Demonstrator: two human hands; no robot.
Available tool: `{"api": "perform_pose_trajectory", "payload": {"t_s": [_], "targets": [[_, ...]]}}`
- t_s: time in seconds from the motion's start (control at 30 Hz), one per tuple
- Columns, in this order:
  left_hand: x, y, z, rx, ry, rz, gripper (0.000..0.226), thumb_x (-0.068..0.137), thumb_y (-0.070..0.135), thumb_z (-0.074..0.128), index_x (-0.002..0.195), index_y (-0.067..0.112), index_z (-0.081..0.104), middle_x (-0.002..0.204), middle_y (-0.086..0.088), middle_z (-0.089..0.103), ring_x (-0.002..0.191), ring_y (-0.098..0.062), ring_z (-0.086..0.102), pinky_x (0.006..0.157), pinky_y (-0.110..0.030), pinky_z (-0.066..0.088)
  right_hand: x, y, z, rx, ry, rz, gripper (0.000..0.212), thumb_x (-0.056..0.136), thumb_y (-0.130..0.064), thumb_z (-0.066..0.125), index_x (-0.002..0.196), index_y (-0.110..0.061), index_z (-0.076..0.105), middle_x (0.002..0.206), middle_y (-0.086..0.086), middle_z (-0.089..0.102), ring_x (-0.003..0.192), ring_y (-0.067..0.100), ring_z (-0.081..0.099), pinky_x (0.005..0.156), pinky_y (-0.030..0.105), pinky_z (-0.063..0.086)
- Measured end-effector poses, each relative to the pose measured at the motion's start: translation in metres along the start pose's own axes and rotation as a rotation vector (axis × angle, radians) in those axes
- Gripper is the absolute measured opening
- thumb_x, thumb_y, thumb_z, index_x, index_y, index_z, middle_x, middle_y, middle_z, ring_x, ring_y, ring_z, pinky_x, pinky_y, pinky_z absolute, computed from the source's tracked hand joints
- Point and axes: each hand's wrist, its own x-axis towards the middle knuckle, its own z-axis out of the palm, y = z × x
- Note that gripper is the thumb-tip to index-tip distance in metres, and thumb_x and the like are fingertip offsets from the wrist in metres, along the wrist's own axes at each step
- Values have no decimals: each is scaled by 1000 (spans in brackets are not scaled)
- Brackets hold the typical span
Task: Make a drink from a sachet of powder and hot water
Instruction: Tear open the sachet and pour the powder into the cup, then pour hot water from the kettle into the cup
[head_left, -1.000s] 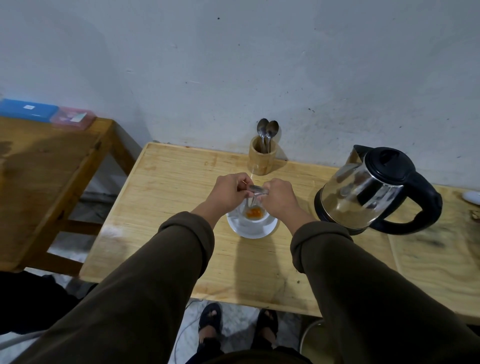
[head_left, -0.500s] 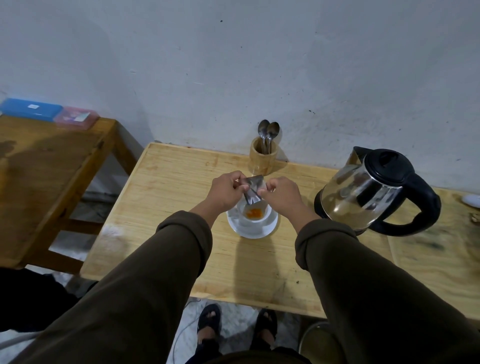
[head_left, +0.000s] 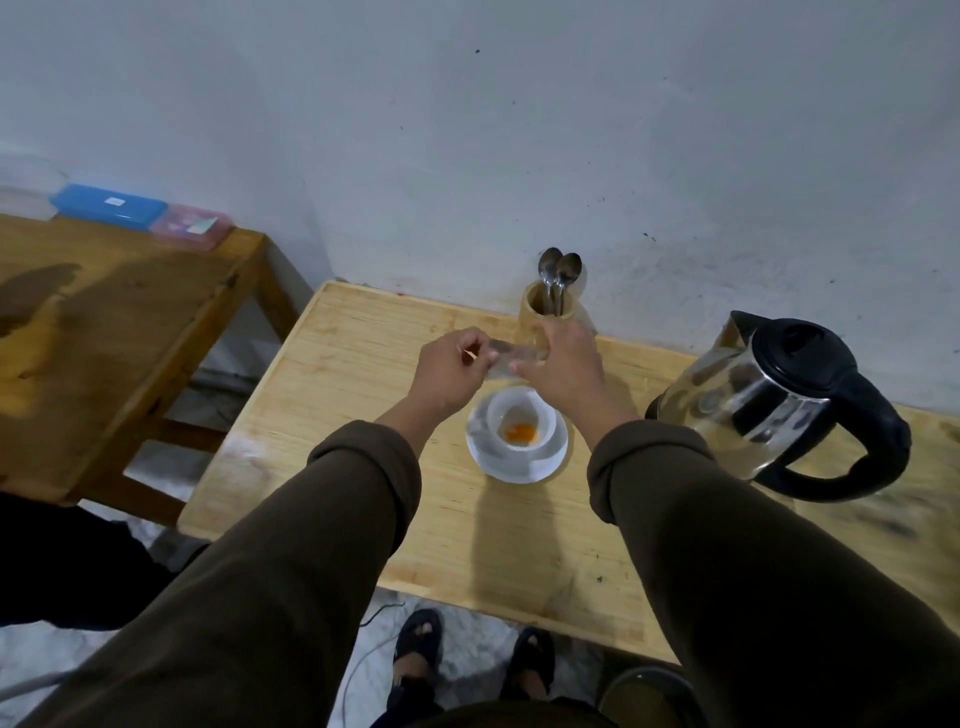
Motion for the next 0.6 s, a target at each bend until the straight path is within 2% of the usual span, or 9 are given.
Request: {"api": "perform_pose_trajectory", "payload": {"t_s": [0.07,0.17,0.27,0.33,0.4,0.43,0.5,0.53,0.6], "targets": [[-3,-8,-8,-54,49,-77,13,90,23,57,83,14,62,78,2,64,72,-11,56,62,-20,42,-2,-10,4,154,34,61,63,80,-26,70,136,-17,41,140,10,43,131,27,40,104,38,39],[-9,-24,-18,-202,114,-241,17,91,26,55,86,12,62,76,0,64,71,-10,61,62,-22,43,0,-25,19,299,-17,190,65,82,-24,70,137,-14,38,137,10,49,129,28,46,98,33,41],[-15,-43,-23,-364,138,-391,18,90,28,57,82,13,64,73,0,65,71,-11,63,75,-30,50,1,-43,42,359,-121,301,38,80,-25,71,113,-11,58,120,13,64,115,28,59,99,35,47],[-18,-55,-25,-465,140,-458,17,89,24,59,74,18,62,69,-1,65,67,-13,60,80,-33,51,0,-53,58,451,-180,374,21,80,-21,71,96,-10,63,95,12,72,91,27,69,93,40,54],[-22,-65,-27,-532,121,-513,17,89,17,59,72,17,61,67,-4,63,63,-14,57,80,-32,52,-5,-62,72,534,-234,456,15,84,-15,68,93,-4,64,68,9,67,61,21,64,84,38,58],[-24,-69,-28,-549,106,-538,17,88,14,60,71,15,61,66,-5,63,61,-14,56,76,-31,52,-6,-65,79,550,-258,482,13,85,-12,65,92,-2,63,60,8,62,53,19,60,78,36,59],[-29,-80,-28,-537,76,-585,18,87,11,61,69,15,60,65,-6,62,58,-15,55,66,-26,50,-10,-71,92,532,-301,551,4,87,-7,61,89,-4,59,56,8,59,47,17,56,59,31,55],[-31,-86,-27,-497,67,-604,18,86,13,63,68,16,60,65,-5,62,58,-16,54,64,-25,49,-14,-76,96,498,-321,583,3,88,-6,60,87,-4,60,57,8,61,48,18,57,55,28,53],[-35,-99,-26,-325,65,-609,19,84,20,63,65,18,60,63,1,61,61,-19,53,66,-27,45,-16,-71,113,427,-342,602,15,87,-6,59,72,-4,60,63,9,64,54,20,59,63,30,53]]}}
